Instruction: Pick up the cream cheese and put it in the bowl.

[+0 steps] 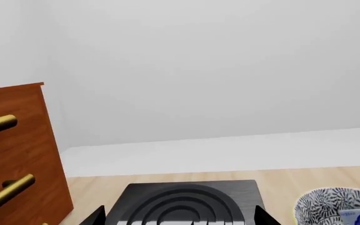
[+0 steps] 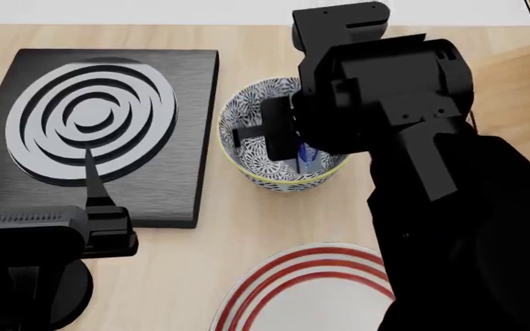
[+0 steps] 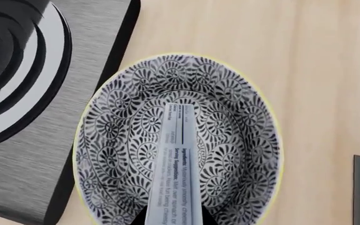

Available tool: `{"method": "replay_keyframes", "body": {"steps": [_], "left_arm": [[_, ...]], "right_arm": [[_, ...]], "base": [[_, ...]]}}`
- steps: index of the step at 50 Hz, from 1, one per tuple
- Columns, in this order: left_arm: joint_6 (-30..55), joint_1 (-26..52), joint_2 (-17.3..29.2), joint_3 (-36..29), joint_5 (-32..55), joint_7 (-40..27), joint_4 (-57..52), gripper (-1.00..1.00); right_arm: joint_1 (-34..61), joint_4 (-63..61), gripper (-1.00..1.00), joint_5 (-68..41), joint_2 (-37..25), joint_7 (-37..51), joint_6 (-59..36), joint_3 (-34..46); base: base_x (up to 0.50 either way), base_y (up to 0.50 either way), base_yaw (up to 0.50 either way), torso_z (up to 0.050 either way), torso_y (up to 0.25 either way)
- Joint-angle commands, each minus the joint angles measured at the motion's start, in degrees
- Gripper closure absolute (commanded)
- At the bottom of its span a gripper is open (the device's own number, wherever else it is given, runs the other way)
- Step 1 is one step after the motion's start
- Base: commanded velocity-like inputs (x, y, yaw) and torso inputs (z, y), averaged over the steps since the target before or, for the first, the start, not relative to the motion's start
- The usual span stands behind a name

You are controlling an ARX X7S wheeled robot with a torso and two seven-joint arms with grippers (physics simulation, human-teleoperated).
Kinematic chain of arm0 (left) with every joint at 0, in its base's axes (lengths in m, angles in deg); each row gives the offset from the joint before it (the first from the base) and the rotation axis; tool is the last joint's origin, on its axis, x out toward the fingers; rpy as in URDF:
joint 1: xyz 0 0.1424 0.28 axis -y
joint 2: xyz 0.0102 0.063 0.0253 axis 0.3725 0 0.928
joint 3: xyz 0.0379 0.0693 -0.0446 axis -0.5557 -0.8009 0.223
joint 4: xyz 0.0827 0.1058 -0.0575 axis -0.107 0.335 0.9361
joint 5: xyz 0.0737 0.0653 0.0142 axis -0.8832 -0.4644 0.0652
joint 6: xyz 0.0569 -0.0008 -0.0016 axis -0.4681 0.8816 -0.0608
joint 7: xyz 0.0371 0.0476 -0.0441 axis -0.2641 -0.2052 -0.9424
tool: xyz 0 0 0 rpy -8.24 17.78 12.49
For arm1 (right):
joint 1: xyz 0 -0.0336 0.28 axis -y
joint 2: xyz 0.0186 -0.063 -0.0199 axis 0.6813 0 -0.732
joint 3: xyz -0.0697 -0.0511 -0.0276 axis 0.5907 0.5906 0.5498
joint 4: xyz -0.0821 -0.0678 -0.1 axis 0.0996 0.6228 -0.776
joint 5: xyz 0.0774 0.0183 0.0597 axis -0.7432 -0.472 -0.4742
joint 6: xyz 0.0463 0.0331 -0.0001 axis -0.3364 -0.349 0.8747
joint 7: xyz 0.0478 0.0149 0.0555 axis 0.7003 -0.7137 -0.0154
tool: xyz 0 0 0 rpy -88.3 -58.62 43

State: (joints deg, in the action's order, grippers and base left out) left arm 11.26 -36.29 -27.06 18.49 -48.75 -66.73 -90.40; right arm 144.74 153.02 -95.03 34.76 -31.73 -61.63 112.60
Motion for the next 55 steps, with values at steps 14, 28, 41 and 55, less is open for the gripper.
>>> {"method": "replay_keyframes", "body": {"steps": [14, 28, 41, 55], "left_arm": [[-0.2, -0.1, 0.1, 0.1, 0.0, -0.1, -0.1, -1.0], [-0.2, -0.1, 0.1, 0.1, 0.0, -0.1, -0.3, -1.0], [0.1, 0.1, 0.0, 0.1, 0.1, -0.2, -0.3, -1.0], [0.2, 0.1, 0.0, 0.0, 0.1, -0.1, -0.3, -1.0]], "right_arm": [[-1.6, 0.0, 1.0, 16.4, 0.8, -1.7, -1.0, -14.1], [-2.9, 0.0, 1.0, 28.2, 1.4, -3.6, -1.9, -24.8], [-3.8, 0.0, 1.0, 33.1, 1.4, -4.4, -1.8, -29.3], [-4.4, 0.0, 1.0, 33.1, 1.4, -4.3, -1.6, -29.2]], "base": [[0.0, 0.0, 0.0, 0.001, 0.0], [0.0, 0.0, 0.0, 0.0, 0.001], [0.0, 0.0, 0.0, 0.0, 0.0], [0.0, 0.0, 0.0, 0.0, 0.0]]}}
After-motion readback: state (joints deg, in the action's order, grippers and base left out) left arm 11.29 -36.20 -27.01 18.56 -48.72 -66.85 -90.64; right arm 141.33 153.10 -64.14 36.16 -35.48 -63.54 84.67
